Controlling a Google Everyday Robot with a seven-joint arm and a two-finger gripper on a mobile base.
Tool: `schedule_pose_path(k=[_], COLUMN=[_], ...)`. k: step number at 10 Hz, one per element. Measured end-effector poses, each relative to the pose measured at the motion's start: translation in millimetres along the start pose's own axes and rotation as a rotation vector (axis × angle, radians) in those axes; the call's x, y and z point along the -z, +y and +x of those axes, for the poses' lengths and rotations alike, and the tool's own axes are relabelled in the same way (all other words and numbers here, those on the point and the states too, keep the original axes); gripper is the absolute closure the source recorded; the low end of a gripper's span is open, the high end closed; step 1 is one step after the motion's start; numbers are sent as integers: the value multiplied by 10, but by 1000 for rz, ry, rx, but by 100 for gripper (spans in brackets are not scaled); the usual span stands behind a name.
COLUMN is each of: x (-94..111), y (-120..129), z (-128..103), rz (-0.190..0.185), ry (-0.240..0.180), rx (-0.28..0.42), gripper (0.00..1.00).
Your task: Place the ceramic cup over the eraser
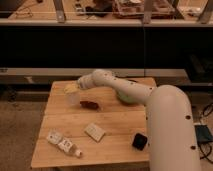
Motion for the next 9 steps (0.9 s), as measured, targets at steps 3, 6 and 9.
schedule_pose_path(k=[3, 6, 9], x=[-113, -214, -316], y=[60, 102, 72], z=[-43, -68, -115], rz=[12, 20, 40], ry=[2, -6, -29], rx=[54, 80, 103], gripper=[20, 20, 23])
